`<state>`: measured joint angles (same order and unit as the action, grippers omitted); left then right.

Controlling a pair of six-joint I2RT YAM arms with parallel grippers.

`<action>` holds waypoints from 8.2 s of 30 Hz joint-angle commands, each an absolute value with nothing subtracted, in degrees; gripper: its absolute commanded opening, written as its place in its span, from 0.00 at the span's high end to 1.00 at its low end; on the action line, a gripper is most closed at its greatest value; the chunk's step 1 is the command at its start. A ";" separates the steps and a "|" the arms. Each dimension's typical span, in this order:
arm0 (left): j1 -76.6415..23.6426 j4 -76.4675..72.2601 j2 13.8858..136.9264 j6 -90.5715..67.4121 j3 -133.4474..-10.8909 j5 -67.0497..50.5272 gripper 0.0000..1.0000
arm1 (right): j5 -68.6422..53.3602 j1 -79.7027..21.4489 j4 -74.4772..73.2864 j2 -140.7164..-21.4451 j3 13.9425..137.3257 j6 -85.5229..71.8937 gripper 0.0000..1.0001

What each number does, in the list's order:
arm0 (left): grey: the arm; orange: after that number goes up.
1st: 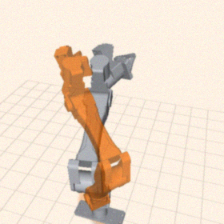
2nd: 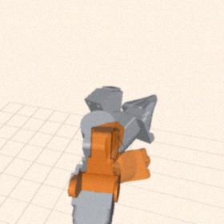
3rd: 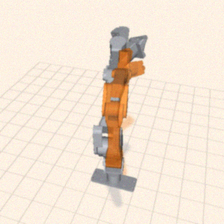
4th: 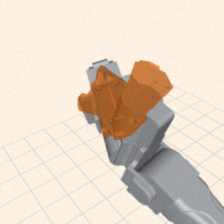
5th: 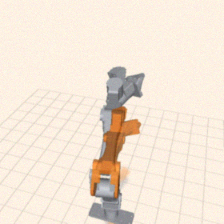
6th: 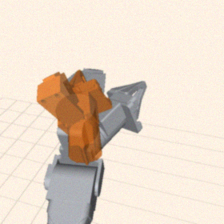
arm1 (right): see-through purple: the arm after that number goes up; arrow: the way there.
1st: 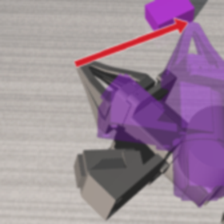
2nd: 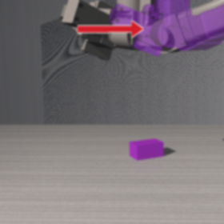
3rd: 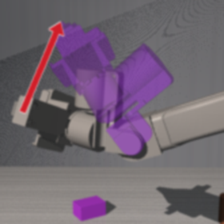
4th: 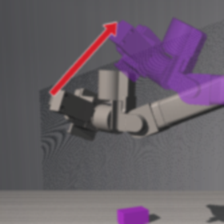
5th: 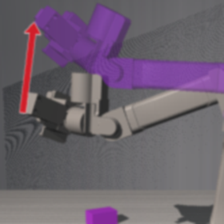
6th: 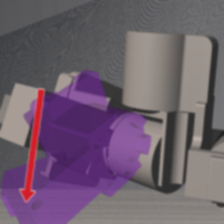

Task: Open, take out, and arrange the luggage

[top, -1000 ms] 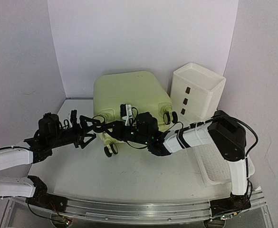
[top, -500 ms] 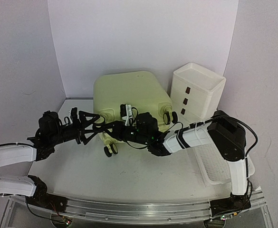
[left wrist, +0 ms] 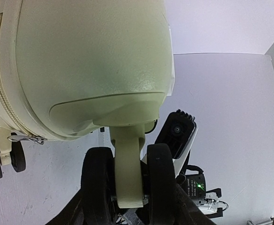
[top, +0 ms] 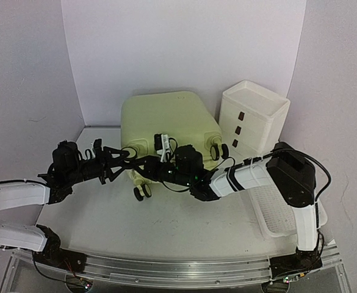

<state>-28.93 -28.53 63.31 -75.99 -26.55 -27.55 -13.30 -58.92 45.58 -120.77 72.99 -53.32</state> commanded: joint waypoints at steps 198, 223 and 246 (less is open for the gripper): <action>-45.00 -33.13 85.42 -78.19 -62.33 -21.62 1.00 | 18.68 -61.17 43.50 -115.75 62.73 -37.12 0.60; -44.37 -33.14 84.29 -75.93 -60.00 -20.00 1.00 | 18.53 -60.10 43.16 -106.95 54.21 -39.54 1.00; -35.42 -33.09 79.06 -74.97 -52.87 -22.68 1.00 | 18.16 -53.20 36.72 -93.39 35.47 -46.49 1.00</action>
